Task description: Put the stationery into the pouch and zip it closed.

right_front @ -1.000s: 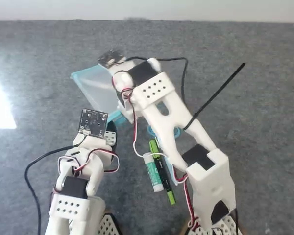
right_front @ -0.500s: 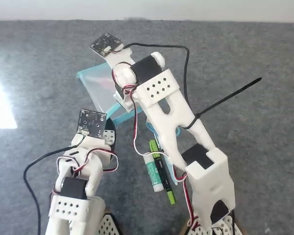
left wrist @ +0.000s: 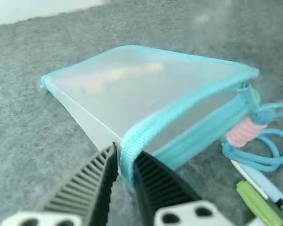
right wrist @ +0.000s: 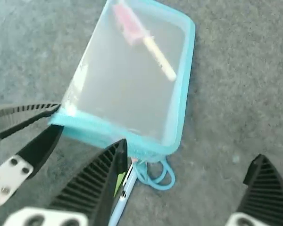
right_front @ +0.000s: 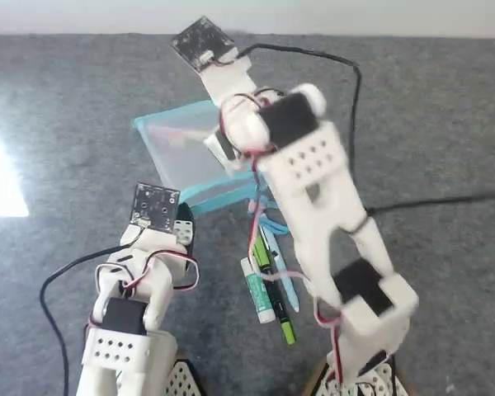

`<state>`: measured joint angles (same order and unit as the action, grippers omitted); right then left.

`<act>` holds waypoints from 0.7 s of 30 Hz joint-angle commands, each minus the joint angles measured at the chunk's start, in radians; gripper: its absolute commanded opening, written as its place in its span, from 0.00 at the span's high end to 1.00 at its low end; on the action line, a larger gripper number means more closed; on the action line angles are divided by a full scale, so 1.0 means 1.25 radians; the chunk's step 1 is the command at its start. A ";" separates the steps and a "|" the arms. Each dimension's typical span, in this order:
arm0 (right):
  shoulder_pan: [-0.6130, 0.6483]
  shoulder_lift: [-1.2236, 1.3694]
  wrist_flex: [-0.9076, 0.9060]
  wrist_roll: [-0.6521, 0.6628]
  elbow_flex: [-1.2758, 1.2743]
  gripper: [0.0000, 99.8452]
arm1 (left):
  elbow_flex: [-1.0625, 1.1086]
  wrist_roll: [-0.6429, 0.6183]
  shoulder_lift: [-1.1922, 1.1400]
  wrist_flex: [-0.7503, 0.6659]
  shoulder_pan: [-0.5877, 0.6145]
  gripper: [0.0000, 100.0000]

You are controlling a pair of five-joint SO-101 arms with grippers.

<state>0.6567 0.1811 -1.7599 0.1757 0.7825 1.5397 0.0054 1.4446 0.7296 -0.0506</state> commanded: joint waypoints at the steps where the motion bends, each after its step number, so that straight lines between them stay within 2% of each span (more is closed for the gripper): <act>1: -0.007 -0.147 -0.026 -0.007 -0.114 0.61 | -0.021 -0.001 -0.005 -0.015 0.001 0.99; 8: -0.009 -0.333 -0.004 -0.005 -0.401 0.61 | -0.019 0.000 -0.005 -0.015 0.001 0.99; 16: -0.028 -0.493 0.093 -0.001 -0.805 0.61 | -0.023 0.002 -0.005 -0.014 0.002 0.99; 19: -0.055 -0.542 0.148 0.079 -0.919 0.61 | -0.023 0.002 -0.005 -0.012 0.002 0.99; 21: -0.062 -0.562 0.188 0.092 -0.992 0.62 | -0.024 0.002 -0.005 -0.012 0.002 0.99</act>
<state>0.5999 -0.4465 -1.5942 0.2478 -0.3667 1.5397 0.0069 1.4446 0.7296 -0.0506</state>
